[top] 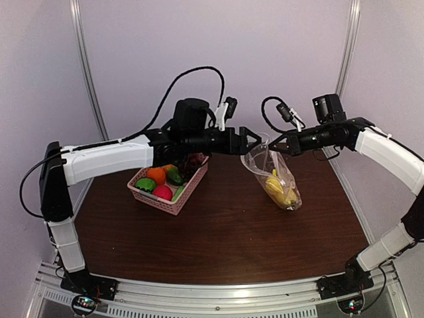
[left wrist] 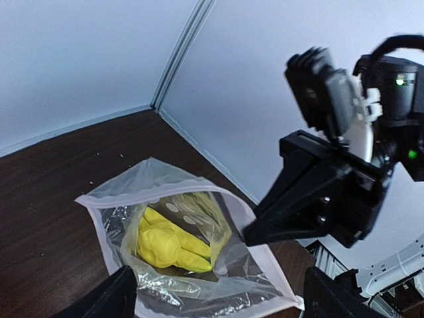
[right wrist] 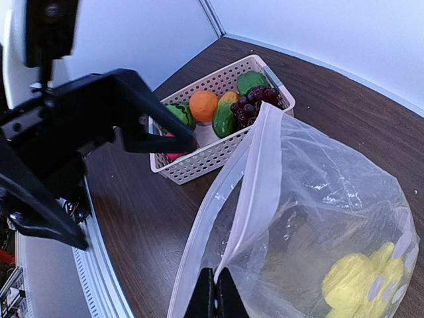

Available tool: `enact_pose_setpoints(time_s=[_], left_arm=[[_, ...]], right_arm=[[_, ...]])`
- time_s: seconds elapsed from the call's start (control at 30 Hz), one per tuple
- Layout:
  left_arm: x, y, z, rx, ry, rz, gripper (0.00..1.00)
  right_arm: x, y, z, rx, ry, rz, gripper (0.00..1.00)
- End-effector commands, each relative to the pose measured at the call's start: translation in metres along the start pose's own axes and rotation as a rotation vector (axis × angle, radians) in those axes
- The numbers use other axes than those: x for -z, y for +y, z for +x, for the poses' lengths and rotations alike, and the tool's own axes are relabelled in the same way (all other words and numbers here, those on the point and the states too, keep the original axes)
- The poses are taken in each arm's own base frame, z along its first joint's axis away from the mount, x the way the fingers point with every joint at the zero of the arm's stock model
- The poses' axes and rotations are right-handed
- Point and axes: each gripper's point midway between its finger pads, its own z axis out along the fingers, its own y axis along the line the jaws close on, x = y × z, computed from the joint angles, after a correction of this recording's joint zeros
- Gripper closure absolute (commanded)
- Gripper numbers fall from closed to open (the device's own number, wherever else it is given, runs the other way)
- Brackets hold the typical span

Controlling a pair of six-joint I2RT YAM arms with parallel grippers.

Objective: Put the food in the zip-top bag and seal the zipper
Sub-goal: Pick up the fake fruit from the bin.

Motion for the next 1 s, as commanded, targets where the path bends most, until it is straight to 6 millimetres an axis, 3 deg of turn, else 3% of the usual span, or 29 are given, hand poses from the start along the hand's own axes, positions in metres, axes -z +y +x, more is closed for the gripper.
enact_pose_setpoints(time_s=[0.0, 0.07, 0.13, 0.23, 0.33, 0.4, 0.5, 0.6, 0.67, 0.83, 0.97], left_arm=[[0.04, -0.013, -0.014, -0.12, -0.011, -0.027, 0.12], [0.056, -0.001, -0.01, -0.149, 0.011, -0.106, 0.12], [0.07, 0.024, -0.001, -0.159, 0.06, -0.22, 0.12], [0.096, 0.08, 0.019, -0.127, 0.148, -0.437, 0.11], [0.137, 0.15, 0.047, 0.004, 0.236, -0.66, 0.11], [0.161, 0.186, 0.067, 0.093, 0.274, -0.748, 0.15], [0.191, 0.223, 0.086, 0.17, 0.286, -0.839, 0.19], [0.199, 0.238, 0.099, 0.191, 0.323, -0.866, 0.21], [0.198, 0.241, 0.107, 0.187, 0.366, -0.871, 0.22], [0.187, 0.246, 0.126, 0.178, 0.462, -0.837, 0.29], [0.183, 0.248, 0.138, 0.204, 0.517, -0.828, 0.3]], right_arm=[[0.016, -0.015, -0.009, -0.003, -0.051, 0.046, 1.0], [0.023, -0.027, -0.011, -0.011, -0.069, 0.079, 1.0], [0.032, -0.039, -0.016, -0.017, -0.093, 0.124, 1.0], [0.054, -0.06, -0.03, -0.018, -0.151, 0.201, 1.0], [0.084, -0.081, -0.049, -0.02, -0.216, 0.281, 1.0], [0.1, -0.087, -0.059, 0.02, -0.239, 0.334, 1.0], [0.116, -0.082, -0.068, 0.08, -0.276, 0.395, 1.0], [0.125, -0.074, -0.068, 0.101, -0.329, 0.413, 1.0], [0.121, -0.071, -0.06, 0.095, -0.333, 0.403, 1.0], [0.08, -0.087, -0.011, 0.043, -0.242, 0.344, 1.0], [0.061, -0.099, 0.016, 0.033, -0.198, 0.329, 1.0]])
